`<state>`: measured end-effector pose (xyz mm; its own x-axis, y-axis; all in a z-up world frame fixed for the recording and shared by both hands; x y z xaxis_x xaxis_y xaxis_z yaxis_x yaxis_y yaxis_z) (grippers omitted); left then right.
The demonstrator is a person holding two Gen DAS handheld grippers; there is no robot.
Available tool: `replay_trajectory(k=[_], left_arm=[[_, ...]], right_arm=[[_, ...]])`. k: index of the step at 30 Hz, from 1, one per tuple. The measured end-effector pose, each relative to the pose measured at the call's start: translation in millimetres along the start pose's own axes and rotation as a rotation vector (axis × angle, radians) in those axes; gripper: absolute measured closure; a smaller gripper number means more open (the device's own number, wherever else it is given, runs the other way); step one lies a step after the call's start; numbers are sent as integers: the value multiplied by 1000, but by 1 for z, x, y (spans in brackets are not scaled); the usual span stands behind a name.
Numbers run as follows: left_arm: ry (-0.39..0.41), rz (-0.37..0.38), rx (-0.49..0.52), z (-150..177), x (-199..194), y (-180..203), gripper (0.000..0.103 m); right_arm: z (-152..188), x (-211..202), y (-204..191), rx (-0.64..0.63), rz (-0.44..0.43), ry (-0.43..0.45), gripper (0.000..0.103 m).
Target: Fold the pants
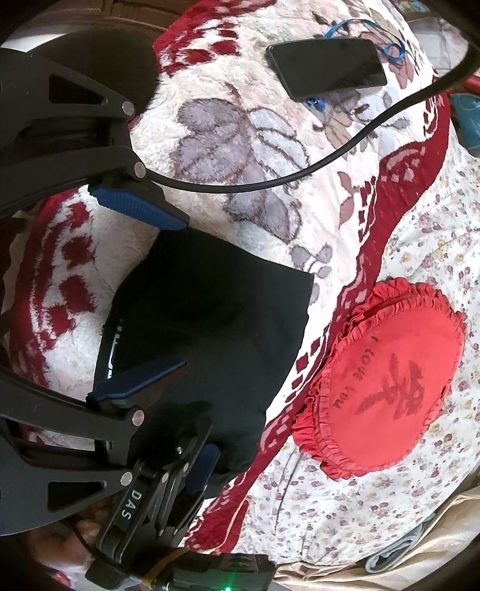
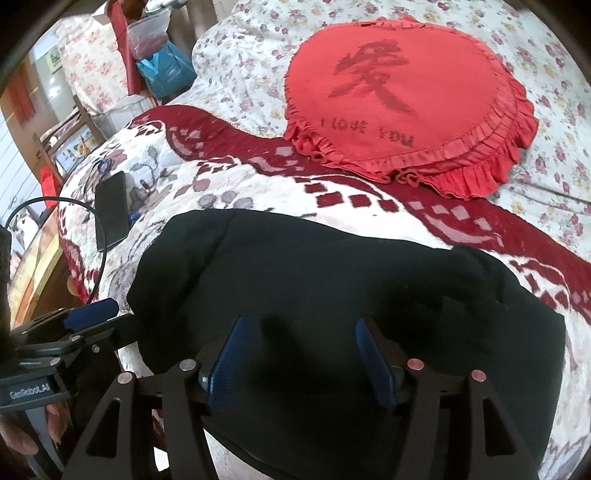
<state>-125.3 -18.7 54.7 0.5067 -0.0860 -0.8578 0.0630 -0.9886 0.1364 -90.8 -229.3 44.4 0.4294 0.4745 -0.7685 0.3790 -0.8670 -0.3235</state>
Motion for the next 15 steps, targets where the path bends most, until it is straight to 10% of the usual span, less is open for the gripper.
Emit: replay_trajectory(k=[15], left_arm=[[-88, 99, -136, 17, 6, -28, 32]], right_arm=[[-48, 35, -11, -66, -54, -13, 35]])
Point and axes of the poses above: each gripper's, at about its wrist camera, not at the fingertips, and x roughly the way its jaws point, y to its right, z to its underside, the point moved 1 cm from there along x, roughly the way its jaws point, and after that the axes turned 10 degrees about -z, right-handed, at the moved point
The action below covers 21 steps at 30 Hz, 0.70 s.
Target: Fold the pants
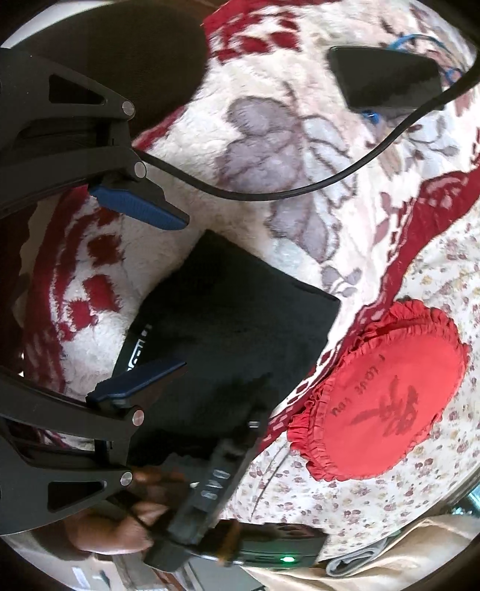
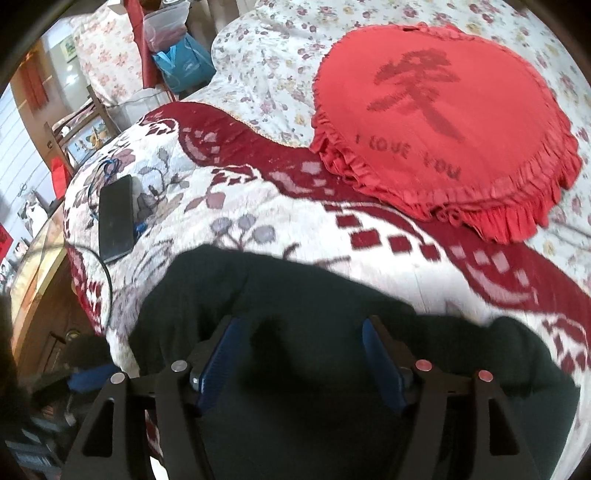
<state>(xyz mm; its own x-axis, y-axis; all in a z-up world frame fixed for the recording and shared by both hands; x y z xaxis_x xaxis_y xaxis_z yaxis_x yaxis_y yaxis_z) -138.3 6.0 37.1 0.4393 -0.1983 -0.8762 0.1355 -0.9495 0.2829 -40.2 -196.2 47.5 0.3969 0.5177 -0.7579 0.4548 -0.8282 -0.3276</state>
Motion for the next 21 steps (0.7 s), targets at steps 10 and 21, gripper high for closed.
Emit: replay_trajectory(k=[10, 21], left_arm=[[-31, 24, -80, 0, 25, -4, 32], [97, 101, -137, -16, 28, 1, 45]], right_arm=[[-30, 41, -14, -95, -101, -72, 32], [-26, 55, 20, 123, -266, 31, 35]])
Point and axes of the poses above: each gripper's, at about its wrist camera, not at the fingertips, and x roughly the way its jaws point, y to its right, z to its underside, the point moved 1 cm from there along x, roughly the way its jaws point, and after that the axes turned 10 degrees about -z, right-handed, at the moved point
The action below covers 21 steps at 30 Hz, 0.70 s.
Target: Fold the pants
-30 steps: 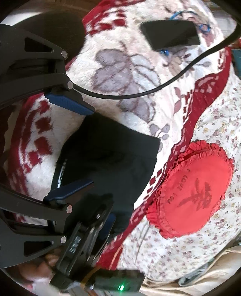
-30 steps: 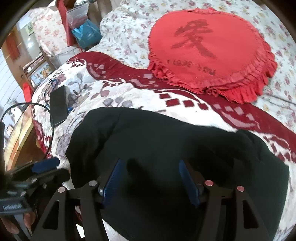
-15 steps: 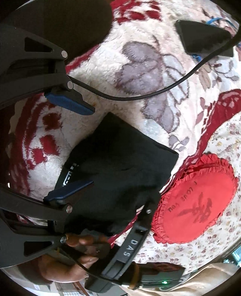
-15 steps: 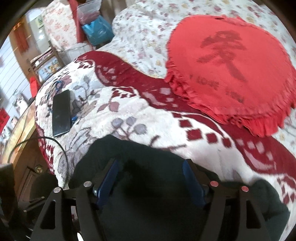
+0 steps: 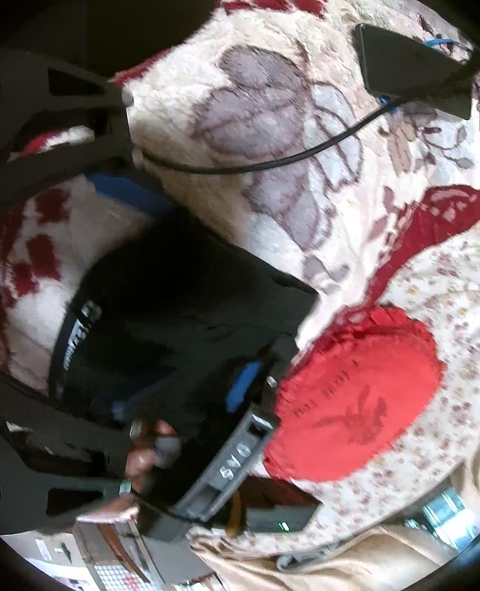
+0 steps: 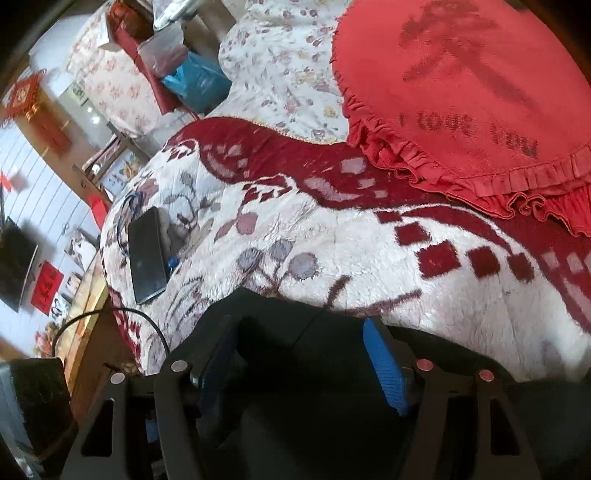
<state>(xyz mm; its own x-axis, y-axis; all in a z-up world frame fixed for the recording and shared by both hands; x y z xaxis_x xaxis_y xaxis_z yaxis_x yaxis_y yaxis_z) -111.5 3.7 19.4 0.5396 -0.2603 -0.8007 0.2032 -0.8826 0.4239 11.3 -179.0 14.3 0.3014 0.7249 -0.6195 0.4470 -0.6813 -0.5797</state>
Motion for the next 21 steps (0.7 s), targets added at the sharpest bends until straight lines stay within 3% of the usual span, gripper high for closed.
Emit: replay_trajectory(k=[1, 4, 9, 13, 16, 21], left_arm=[[1, 1, 20, -1, 0, 2, 64], [29, 37, 80, -2, -9, 13, 74], [172, 102, 284, 5, -40, 60, 75], [212, 142, 426, 23, -43, 100, 75], [220, 163, 490, 35, -41, 120, 75], [198, 166, 547, 47, -35, 135, 75]], right_arm=[[0, -1, -1, -2, 4, -1, 35], [-4, -10, -5, 8, 8, -1, 35], [-9, -75, -11, 57, 20, 125, 35], [-6, -130, -13, 131, 3, 201, 29], [-3, -148, -17, 141, 24, 200, 15], [4, -145, -16, 152, 51, 155, 15]])
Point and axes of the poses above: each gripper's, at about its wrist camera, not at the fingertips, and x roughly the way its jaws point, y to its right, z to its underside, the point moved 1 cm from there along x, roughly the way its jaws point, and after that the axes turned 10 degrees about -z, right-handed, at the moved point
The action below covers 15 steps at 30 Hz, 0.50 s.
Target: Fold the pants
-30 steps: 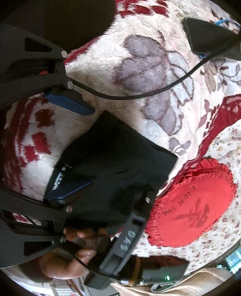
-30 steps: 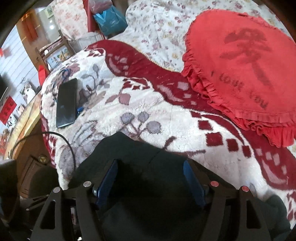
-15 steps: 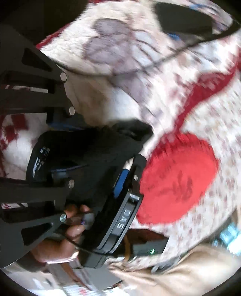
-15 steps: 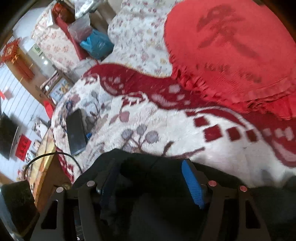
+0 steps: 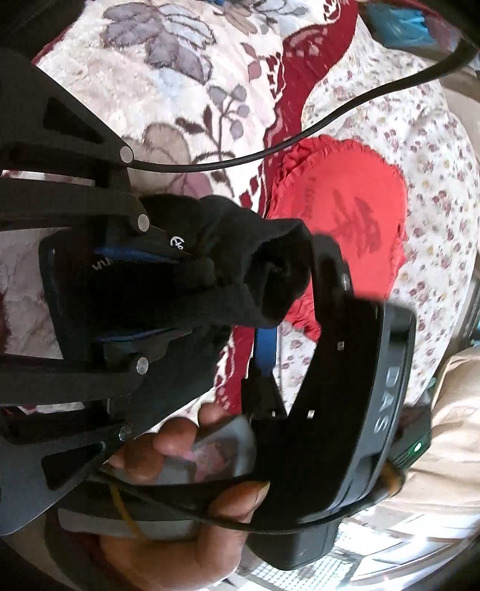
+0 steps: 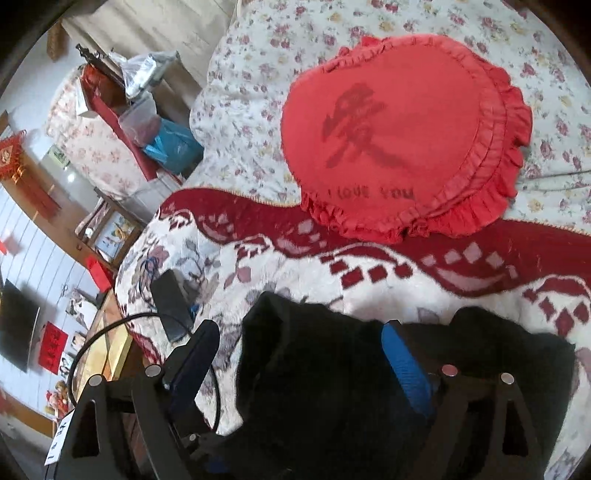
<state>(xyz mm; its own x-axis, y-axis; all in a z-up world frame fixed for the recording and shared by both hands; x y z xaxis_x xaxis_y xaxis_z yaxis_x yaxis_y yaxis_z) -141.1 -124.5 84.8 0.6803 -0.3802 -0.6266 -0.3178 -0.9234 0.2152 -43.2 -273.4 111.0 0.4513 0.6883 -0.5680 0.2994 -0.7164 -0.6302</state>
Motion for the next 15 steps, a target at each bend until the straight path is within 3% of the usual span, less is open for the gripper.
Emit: replay_trajectory(k=[6, 7, 8, 10, 11, 15], left_arm=[[-17, -14, 17, 1, 3, 1, 75], [-19, -19, 20, 0, 3, 1, 75], [-25, -22, 25, 0, 4, 0, 75], [-47, -29, 29, 1, 9, 2, 75], [-51, -29, 26, 5, 5, 4, 75], [-61, -31, 36, 5, 5, 8, 75]], right_arm=[[14, 25, 8, 26, -7, -89, 15], [15, 27, 8, 12, -15, -98, 22], [16, 29, 6, -3, -17, -97, 43], [17, 25, 6, -44, 3, -75, 58], [17, 23, 6, -52, 10, -68, 64], [20, 11, 7, -84, 34, -34, 70]])
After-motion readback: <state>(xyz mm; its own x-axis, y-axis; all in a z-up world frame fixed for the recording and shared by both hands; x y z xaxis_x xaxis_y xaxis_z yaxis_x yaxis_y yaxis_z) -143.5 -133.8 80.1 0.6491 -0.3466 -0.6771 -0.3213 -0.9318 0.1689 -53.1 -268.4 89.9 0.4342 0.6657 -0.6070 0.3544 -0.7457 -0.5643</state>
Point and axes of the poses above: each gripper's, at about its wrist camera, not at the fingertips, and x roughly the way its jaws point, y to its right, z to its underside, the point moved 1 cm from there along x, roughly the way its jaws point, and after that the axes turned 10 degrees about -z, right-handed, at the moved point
